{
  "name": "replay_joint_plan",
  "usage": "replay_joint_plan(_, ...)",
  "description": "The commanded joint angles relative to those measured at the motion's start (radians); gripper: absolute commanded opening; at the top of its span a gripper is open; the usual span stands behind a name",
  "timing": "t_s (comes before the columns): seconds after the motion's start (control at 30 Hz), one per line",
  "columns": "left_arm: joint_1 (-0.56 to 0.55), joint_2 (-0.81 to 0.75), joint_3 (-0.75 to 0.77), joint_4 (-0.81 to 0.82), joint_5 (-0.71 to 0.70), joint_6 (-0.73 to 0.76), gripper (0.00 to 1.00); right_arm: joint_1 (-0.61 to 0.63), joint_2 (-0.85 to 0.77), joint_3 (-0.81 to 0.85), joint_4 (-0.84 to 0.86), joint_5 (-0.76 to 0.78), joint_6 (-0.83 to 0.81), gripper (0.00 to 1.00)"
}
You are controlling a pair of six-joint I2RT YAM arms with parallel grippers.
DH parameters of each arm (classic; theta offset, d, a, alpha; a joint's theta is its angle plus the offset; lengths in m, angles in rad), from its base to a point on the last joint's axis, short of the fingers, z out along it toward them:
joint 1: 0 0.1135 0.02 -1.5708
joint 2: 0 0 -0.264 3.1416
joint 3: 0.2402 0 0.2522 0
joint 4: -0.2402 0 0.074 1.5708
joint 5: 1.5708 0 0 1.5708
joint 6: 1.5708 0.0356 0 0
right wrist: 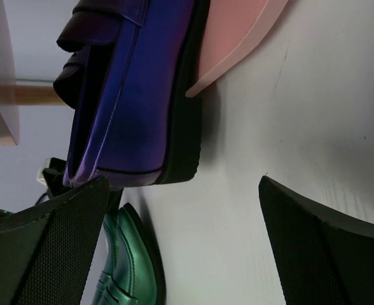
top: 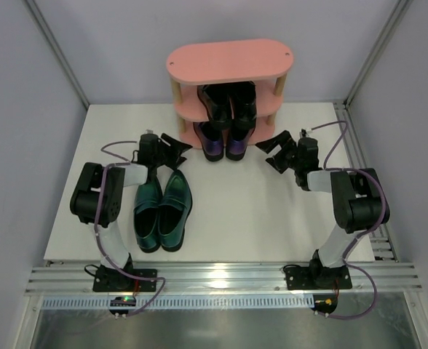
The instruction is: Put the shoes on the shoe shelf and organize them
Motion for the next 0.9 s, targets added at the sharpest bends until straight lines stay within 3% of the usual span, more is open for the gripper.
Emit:
replay_joint_plan(0.0,0.012,0.054,0.064,0.184,0.078,-0.134,0.62,-0.003,0.059,0.073,0.169,-0.055,0.106,1.00)
replay_joint_plan(0.03,0.014,0.087,0.072,0.200,0.080,-0.172,0.62,-0.002,0.072,0.100,0.175,-0.056,0.116,1.00)
replay_joint_plan(0.13,0.014,0.144,0.087,0.328,0.095,-0.249,0.49,-0.003,0.111,0.140,0.183,-0.058,0.126,0.96)
replay_joint_plan(0.17,0.015,0.154,0.089,0.356,0.098,-0.263,0.33,-0.003,0.117,0.145,0.188,-0.058,0.129,0.88)
replay_joint_plan(0.2,0.015,0.161,0.089,0.379,0.101,-0.275,0.25,-0.005,0.119,0.149,0.189,-0.056,0.129,0.81)
replay_joint_plan(0.23,0.015,0.166,0.088,0.392,0.098,-0.291,0.07,-0.005,0.117,0.149,0.194,-0.050,0.129,0.74)
replay_joint_plan(0.27,0.015,0.165,0.086,0.394,0.095,-0.291,0.00,-0.007,0.117,0.148,0.195,-0.050,0.129,0.64)
replay_joint_plan(0.3,0.015,0.163,0.081,0.394,0.089,-0.286,0.00,-0.008,0.116,0.143,0.198,-0.049,0.129,0.44)
replay_joint_plan(0.4,0.019,0.146,0.057,0.404,0.048,-0.279,0.00,-0.014,0.122,0.136,0.203,-0.029,0.132,0.14)
replay_joint_plan(0.43,0.017,0.140,0.051,0.403,0.016,-0.276,0.00,-0.016,0.126,0.137,0.203,-0.024,0.133,0.10)
replay_joint_plan(0.53,0.019,0.119,0.046,0.345,-0.056,-0.254,0.00,-0.016,0.149,0.165,0.180,0.000,0.135,0.04)
replay_joint_plan(0.67,0.012,0.092,0.071,0.196,-0.220,-0.194,0.00,-0.017,0.186,0.217,0.134,0.065,0.127,0.04)
replay_joint_plan(0.87,0.000,0.138,0.161,0.107,-0.290,-0.148,0.00,-0.017,0.246,0.317,0.059,0.123,0.091,0.04)
